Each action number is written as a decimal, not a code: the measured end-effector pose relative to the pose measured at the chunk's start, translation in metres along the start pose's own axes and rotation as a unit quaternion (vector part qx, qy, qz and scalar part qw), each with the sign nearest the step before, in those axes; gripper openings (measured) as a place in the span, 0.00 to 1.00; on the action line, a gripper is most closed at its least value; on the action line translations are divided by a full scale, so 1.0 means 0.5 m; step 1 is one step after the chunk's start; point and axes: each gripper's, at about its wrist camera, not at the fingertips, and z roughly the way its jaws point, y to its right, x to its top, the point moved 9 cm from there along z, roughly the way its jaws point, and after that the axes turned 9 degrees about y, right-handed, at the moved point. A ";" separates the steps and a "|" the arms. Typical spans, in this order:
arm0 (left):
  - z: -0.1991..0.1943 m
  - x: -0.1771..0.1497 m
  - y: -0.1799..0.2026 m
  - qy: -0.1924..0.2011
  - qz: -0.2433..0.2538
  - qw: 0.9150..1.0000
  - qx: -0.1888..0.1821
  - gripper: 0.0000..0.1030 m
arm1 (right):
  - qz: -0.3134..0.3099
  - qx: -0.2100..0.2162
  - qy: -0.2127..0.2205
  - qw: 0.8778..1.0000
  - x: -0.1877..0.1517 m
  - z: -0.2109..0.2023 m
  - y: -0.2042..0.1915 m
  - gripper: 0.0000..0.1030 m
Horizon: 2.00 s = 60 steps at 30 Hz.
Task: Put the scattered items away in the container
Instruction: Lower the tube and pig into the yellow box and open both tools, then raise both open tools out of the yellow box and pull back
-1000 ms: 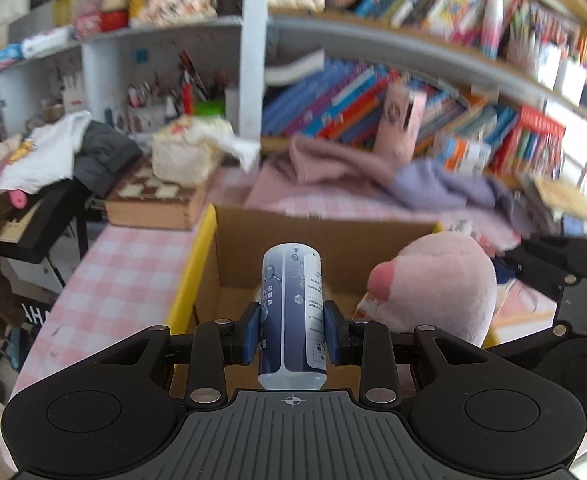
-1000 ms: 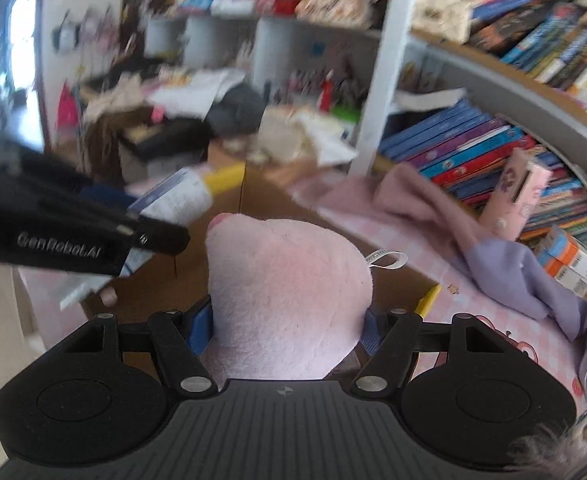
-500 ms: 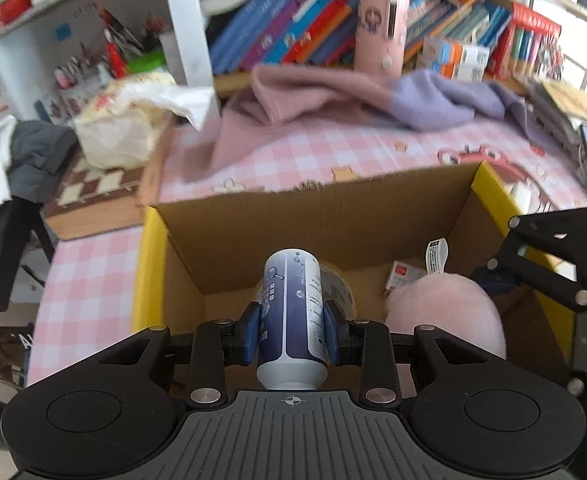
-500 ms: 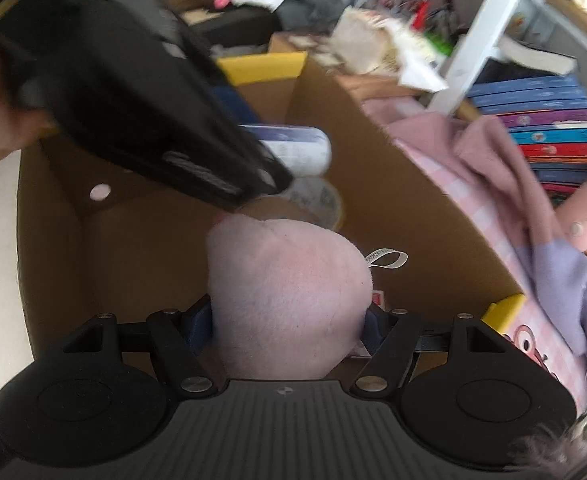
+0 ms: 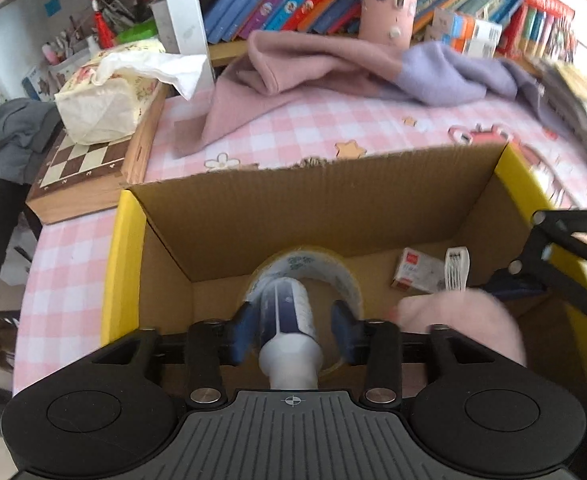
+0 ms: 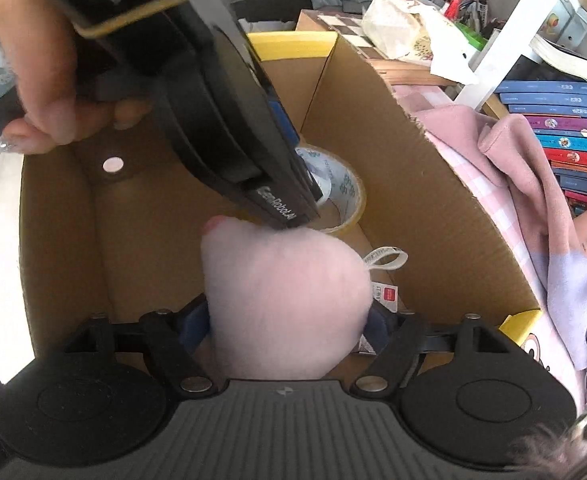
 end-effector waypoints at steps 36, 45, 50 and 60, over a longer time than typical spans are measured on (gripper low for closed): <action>-0.466 -0.137 0.107 0.255 0.002 0.966 0.052 0.82 | 0.161 -0.228 0.241 0.929 -0.060 -0.400 -0.099 0.87; -0.485 -0.234 0.138 0.243 -0.030 0.967 0.070 0.84 | 0.195 -0.257 0.229 0.918 -0.142 -0.422 -0.163 0.87; -0.490 -0.279 0.149 0.234 -0.036 0.969 0.078 0.84 | 0.210 -0.261 0.223 0.916 -0.173 -0.428 -0.195 0.87; -0.491 -0.353 0.168 0.207 -0.046 0.973 0.087 0.84 | 0.255 -0.267 0.204 0.907 -0.233 -0.430 -0.239 0.87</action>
